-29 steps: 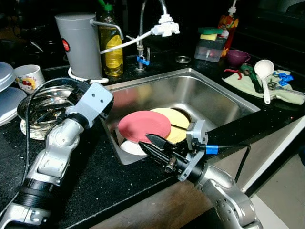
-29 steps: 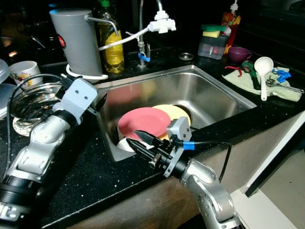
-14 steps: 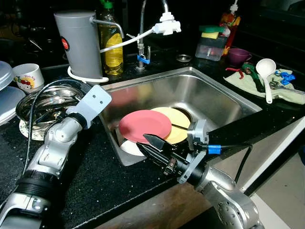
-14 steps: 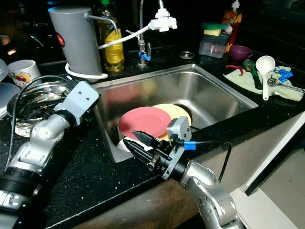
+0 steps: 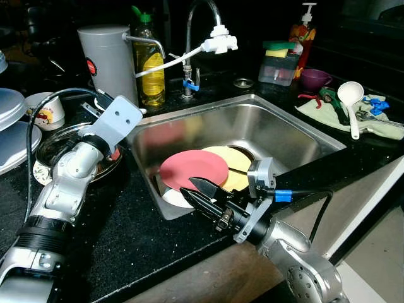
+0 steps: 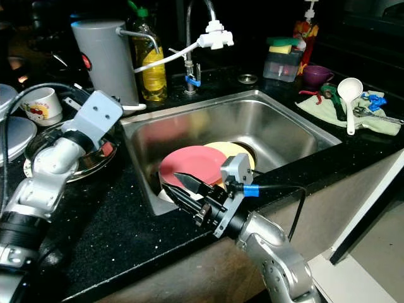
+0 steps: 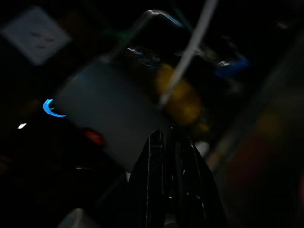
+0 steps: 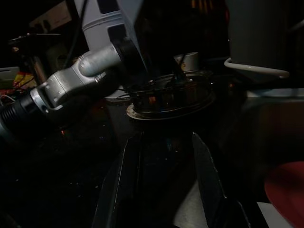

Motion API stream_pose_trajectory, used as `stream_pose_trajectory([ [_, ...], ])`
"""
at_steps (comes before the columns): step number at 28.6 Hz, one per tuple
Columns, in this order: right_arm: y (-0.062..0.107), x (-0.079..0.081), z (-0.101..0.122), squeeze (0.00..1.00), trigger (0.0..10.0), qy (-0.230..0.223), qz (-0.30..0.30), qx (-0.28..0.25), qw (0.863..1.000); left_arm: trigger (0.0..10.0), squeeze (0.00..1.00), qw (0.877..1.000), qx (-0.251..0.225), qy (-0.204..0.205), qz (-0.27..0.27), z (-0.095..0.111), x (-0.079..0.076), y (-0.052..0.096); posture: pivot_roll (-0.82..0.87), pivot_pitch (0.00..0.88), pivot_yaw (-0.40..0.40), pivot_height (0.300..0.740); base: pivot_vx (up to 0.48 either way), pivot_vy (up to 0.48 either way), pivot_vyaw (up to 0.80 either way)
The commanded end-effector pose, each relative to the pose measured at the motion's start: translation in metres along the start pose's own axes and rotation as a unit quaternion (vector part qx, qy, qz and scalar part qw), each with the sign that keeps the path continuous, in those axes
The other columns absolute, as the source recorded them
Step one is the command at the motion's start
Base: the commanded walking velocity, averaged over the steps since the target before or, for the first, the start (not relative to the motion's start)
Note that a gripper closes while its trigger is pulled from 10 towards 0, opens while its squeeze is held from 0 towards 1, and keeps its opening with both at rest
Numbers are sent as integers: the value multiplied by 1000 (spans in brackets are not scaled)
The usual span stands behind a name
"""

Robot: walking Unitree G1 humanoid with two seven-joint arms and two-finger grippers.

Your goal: Kitchen organization

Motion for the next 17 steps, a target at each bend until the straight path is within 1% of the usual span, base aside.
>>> stream_pose_trajectory([
  [1,-1,0,4,0,10000,0,-1,-5,1000,0,0,1000,2,16,18,2,8,-2,-47,0,-21,740,0,0,0],
  [3,-1,-1,4,0,10000,-2,-2,-6,1000,0,0,998,-9,11,65,11,30,-4,-48,0,-19,740,0,0,0],
  [5,-2,-1,4,0,10000,-3,-3,-7,1000,0,0,994,-25,26,106,21,48,-4,-47,0,-19,740,0,0,0],
  [6,-2,-1,4,0,10000,-3,-3,-7,1000,0,0,994,-25,26,106,21,48,-4,-47,0,-19,740,0,0,0],
  [7,-2,-1,4,0,10000,-3,-3,-7,1000,0,0,992,-31,34,117,24,52,-4,-47,0,-19,740,0,0,0],
  [9,-2,-1,4,0,10000,-3,-3,-7,1000,0,0,992,-31,34,117,24,52,-4,-47,0,-19,740,0,0,0],
  [10,-2,-1,4,0,10000,-4,-3,-7,1000,0,0,989,-48,46,133,34,59,-4,-46,0,-16,740,0,0,0],
  [11,-2,-1,4,0,10000,-4,-3,-7,1000,0,0,989,-48,46,133,34,59,-4,-46,0,-16,740,0,0,0],
  [12,-2,-1,4,0,10000,-7,-5,-9,1000,0,0,979,-97,96,149,61,67,-6,-48,0,-12,740,0,0,0],
  [13,-3,-1,4,0,10000,-8,-5,-10,1000,0,0,975,-114,113,151,71,68,-7,-48,0,-12,740,0,0,0],
  [14,-3,-1,4,0,10000,-8,-5,-10,1000,0,0,975,-114,113,151,71,68,-7,-48,0,-12,740,0,0,0],
  [15,-3,-1,4,0,10000,-9,-6,-11,1000,0,0,962,-140,186,140,84,64,-9,-50,0,-7,740,0,0,0],
  [16,-3,-1,4,0,10000,-9,-6,-11,1000,0,0,962,-140,186,140,84,64,-9,-50,0,-7,740,0,0,0],
  [17,-3,-1,4,0,10000,-10,-6,-11,1000,0,0,956,-147,216,134,87,63,-10,-49,0,-7,740,0,0,0],
])
Point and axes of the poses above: a point about 5 cm out from each wrist's last joint towards the gripper, its own y axis pointing back from the gripper into the wrist, its own z axis along the axis of the wrist's last joint, x = y × z, the point moved 4 cm from there along -y, pointing out of the wrist towards the gripper, and after that the axes turned 12 degrees about -y, right-handed, at the moved point
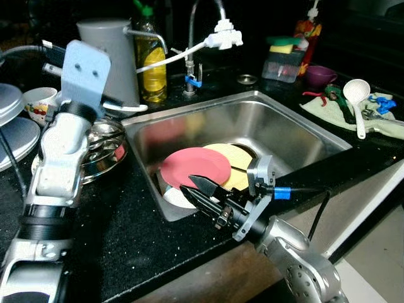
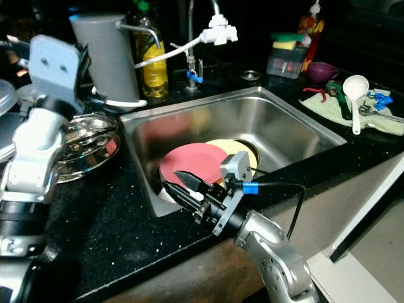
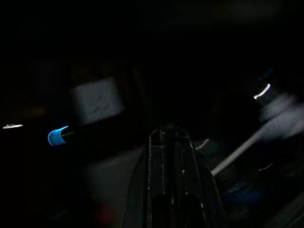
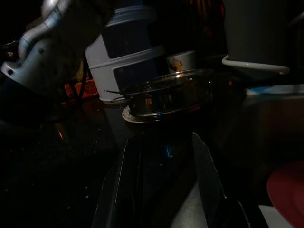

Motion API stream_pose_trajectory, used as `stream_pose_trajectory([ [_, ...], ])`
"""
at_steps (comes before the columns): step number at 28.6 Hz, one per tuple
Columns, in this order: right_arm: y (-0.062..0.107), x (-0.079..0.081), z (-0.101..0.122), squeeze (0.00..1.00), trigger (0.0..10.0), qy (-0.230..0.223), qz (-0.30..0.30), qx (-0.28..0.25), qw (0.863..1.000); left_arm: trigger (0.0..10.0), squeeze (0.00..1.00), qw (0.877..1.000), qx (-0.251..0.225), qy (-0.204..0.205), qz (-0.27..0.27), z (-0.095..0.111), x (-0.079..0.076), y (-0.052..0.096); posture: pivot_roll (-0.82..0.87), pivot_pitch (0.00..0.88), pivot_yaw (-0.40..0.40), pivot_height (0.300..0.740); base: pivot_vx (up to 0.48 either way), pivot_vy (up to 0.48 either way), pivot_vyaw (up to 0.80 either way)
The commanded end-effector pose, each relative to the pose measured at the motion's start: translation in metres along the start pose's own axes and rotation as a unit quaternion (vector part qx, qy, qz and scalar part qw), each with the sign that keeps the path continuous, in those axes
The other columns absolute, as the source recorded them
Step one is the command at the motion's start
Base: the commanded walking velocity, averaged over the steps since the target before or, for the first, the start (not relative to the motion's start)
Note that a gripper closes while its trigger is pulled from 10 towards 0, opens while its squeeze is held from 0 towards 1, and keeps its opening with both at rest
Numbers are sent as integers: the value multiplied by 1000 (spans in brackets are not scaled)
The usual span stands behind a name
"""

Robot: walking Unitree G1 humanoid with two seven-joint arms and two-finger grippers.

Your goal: Kitchen organization

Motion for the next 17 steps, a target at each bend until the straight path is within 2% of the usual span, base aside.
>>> stream_pose_trajectory([
  [1,0,-2,2,0,10000,-5,-5,-4,1000,0,0,997,3,78,-13,2,-6,0,-50,0,-6,740,0,0,0],
  [2,0,-2,2,0,10000,-6,-5,-5,1000,0,0,991,-3,130,-21,5,-12,0,-52,0,-4,740,0,0,0],
  [4,0,-2,2,0,10000,-7,-5,-6,1000,0,0,979,-16,199,-39,11,-22,0,-52,0,-4,740,0,0,0],
  [5,0,-2,2,0,10000,-8,-5,-6,1000,0,0,973,-22,224,-51,15,-28,0,-52,0,-3,740,0,0,0],
  [7,0,-2,2,0,10000,-9,-6,-6,1000,0,0,969,-25,238,-62,17,-32,2,-52,0,-3,740,0,0,0],
  [8,0,-2,2,0,10000,-9,-6,-6,1000,0,0,969,-25,238,-62,17,-32,2,-52,0,-3,740,0,0,0],
  [9,0,-2,2,0,10000,-9,-6,-6,1000,0,0,967,-24,243,-78,17,-41,4,-51,0,-3,740,0,0,0],
  [11,0,-2,2,0,10000,-10,-6,-6,1000,0,0,969,-2,227,-102,8,-55,11,-51,0,-4,740,0,0,0],
  [12,0,-2,2,0,10000,-10,-6,-6,1000,0,0,969,-2,227,-102,8,-55,11,-51,0,-4,740,0,0,0],
  [13,0,-3,1,0,10000,-10,-7,-4,1000,0,0,976,59,178,-112,-22,-70,24,-54,0,-5,740,0,0,0],
  [14,0,-3,1,0,10000,-10,-7,-4,1000,0,0,976,59,178,-112,-22,-70,24,-54,0,-5,740,0,0,0],
  [15,-1,-3,1,0,10000,-10,-6,-4,1000,0,0,979,85,149,-108,-36,-73,29,-55,0,-4,740,0,0,0],
  [16,-1,-3,1,0,10000,-9,-6,-3,1000,6549,0,980,105,136,-105,-47,-77,35,-57,0,-4,740,0,0,0],
  [17,-1,-2,1,0,10000,-9,-5,-2,1000,10000,0,979,116,133,-104,-54,-81,41,-64,0,-3,740,0,0,0],
])
Point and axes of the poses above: a point about 5 cm out from each wrist's last joint towards the gripper, its own y axis pointing back from the gripper into the wrist, its own z axis along the axis of the wrist's last joint, x = y × z, the point moved 4 cm from there along -y, pointing out of the wrist towards the gripper, and after that the axes turned 12 degrees about -y, right-handed, at the moved point
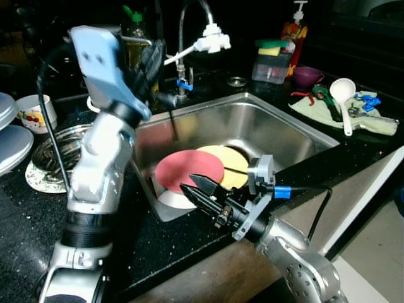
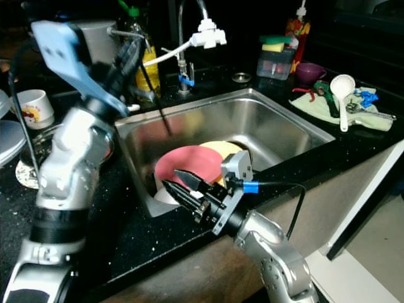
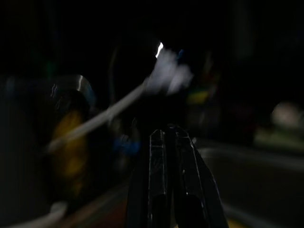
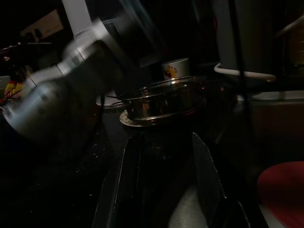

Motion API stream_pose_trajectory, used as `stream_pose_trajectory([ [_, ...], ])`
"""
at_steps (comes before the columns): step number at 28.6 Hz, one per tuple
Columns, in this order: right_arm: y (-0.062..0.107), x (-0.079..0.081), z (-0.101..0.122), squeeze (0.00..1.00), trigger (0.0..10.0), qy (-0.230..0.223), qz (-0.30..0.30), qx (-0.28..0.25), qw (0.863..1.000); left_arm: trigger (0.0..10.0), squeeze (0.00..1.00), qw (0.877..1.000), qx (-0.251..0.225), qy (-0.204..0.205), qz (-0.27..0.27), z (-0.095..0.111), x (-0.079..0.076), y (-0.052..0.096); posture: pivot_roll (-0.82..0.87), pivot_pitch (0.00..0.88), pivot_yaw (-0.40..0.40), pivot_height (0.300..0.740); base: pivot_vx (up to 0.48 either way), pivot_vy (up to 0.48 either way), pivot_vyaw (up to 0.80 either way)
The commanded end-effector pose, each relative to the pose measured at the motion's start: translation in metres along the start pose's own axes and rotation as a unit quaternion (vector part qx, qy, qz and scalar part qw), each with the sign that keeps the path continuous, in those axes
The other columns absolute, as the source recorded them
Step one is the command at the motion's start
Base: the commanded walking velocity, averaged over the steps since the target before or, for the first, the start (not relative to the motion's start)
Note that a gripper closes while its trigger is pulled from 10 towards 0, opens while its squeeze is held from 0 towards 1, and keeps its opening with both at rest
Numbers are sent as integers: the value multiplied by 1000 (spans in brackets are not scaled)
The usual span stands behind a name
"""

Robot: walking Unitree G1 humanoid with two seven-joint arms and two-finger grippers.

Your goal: Kitchen organization

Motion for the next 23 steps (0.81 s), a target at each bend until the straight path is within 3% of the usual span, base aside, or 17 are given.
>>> stream_pose_trajectory([
  [1,-1,-2,0,0,10000,-5,-2,1,1000,10000,0,1000,14,-7,6,-13,-3,4,-64,0,-3,740,0,0,0],
  [2,-1,-2,0,0,10000,-5,-2,1,1000,10000,0,1000,14,-7,6,-13,-3,4,-64,0,-3,740,0,0,0],
  [3,-1,-1,0,0,10000,-5,-2,1,1000,10000,361,1000,19,5,5,-18,-6,6,-66,0,-2,740,0,0,0],
  [4,-1,-1,0,0,10000,-5,-2,1,1000,10000,361,1000,19,5,5,-18,-6,6,-66,0,-2,740,0,0,0],
  [5,-1,-1,0,0,10000,-4,-2,1,1000,10000,1000,1000,19,20,1,-19,-9,7,-68,0,-2,740,0,0,0],
  [9,-1,-1,0,0,10000,-3,-2,1,1000,10000,1000,999,15,33,-3,-18,-11,7,-67,0,-2,740,0,0,0],
  [12,-1,-1,0,0,10000,-3,-2,2,1000,10000,1000,1000,-12,26,3,-1,-7,2,-61,0,-5,740,0,0,0],
  [14,-1,-1,0,0,10000,-3,-2,2,1000,10000,1000,1000,-12,26,3,-1,-7,2,-61,0,-5,740,0,0,0],
  [15,-1,-1,0,0,10000,-2,-1,2,1000,10000,1000,1000,-20,11,4,5,-4,1,-60,0,-7,740,0,0,0],
  [16,-1,-1,0,0,10000,-3,-1,3,1000,10000,1000,998,-28,-64,-4,15,-1,1,-57,0,-6,740,0,0,0],
  [17,-1,-1,0,0,10000,-3,-1,3,1000,10000,1000,998,-28,-64,-4,15,-1,1,-57,0,-6,740,0,0,0],
  [18,-2,-1,-1,0,10000,-3,0,3,1000,10000,1000,992,-33,-123,-11,22,1,1,-59,0,-5,740,0,0,0],
  [20,-2,-1,-1,0,10000,-3,0,3,1000,10000,1000,992,-33,-123,-11,22,1,1,-59,0,-5,740,0,0,0],
  [21,-2,-1,-1,0,10000,-3,0,4,1000,10000,0,980,-30,-194,-16,28,8,3,-59,0,-3,740,0,0,0],
  [22,-2,-1,-1,0,10000,-3,0,4,1000,10000,0,967,-17,-253,-11,30,21,6,-58,0,-1,740,0,0,0],
  [23,-2,-1,-1,0,10000,-3,0,4,1000,10000,0,967,-17,-253,-11,30,21,6,-58,0,-1,740,0,0,0],
])
Point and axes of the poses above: a point about 5 cm out from each wrist's last joint towards the gripper, its own y axis pointing back from the gripper into the wrist, its own z axis along the axis of the wrist's last joint, x = y × z, the point moved 4 cm from there along -y, pointing out of the wrist towards the gripper, and after that the axes turned 12 degrees about -y, right-handed, at the moved point
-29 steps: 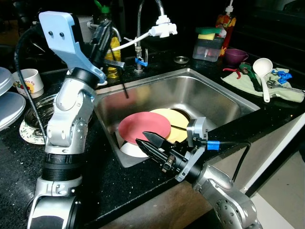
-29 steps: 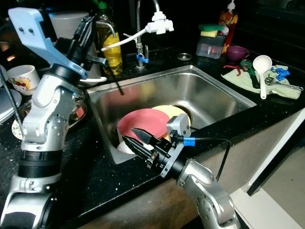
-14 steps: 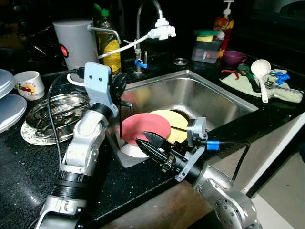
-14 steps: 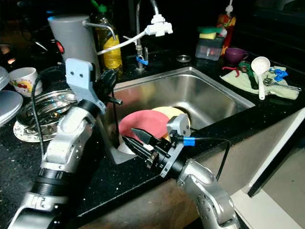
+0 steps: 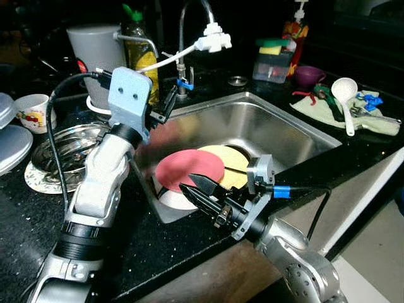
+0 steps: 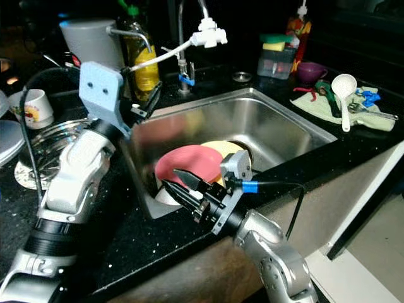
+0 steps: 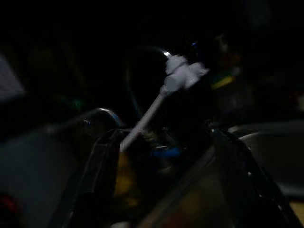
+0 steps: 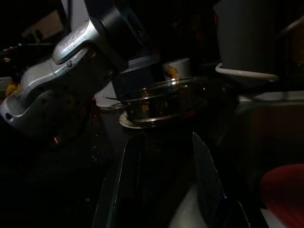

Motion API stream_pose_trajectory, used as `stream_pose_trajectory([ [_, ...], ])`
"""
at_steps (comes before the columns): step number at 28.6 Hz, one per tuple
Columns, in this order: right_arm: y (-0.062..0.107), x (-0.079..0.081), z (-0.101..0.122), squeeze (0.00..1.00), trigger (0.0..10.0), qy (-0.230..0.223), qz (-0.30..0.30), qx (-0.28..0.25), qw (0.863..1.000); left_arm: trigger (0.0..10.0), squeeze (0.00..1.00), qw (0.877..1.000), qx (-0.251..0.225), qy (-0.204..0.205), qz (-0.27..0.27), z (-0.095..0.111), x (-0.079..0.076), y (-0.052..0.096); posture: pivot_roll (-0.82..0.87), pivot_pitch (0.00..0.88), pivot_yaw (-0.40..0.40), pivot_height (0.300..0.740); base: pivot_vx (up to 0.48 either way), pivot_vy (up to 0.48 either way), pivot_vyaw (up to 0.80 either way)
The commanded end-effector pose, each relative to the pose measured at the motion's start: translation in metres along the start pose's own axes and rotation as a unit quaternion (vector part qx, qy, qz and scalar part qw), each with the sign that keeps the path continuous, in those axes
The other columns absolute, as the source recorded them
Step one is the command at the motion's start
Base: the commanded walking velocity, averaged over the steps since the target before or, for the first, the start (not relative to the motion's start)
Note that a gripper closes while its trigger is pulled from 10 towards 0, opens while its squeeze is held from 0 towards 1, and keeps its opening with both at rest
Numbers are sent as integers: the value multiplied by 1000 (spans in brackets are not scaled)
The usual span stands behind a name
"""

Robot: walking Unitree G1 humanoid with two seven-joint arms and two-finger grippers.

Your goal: Kitchen organization

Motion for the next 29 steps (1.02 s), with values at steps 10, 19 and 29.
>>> stream_pose_trajectory([
  [10,1,-2,-3,0,10000,-8,-4,6,1000,10000,0,958,206,-201,-17,-68,81,46,-46,0,-9,740,0,0,0],
  [19,3,-2,-4,0,10000,-10,-1,10,1000,10000,0,923,316,-203,-84,-98,93,75,-47,0,-17,740,0,0,0],
  [29,3,-1,-2,0,10000,-11,-1,7,1000,10000,0,929,312,-141,-138,-111,76,79,-57,0,-15,740,0,0,0],
])
Point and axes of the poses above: a point about 5 cm out from each wrist's last joint towards the gripper, its own y axis pointing back from the gripper into the wrist, its own z axis along the axis of the wrist's last joint, x = y × z, the point moved 4 cm from there along -y, pointing out of the wrist towards the gripper, and after that the axes turned 12 degrees about -y, right-handed, at the moved point
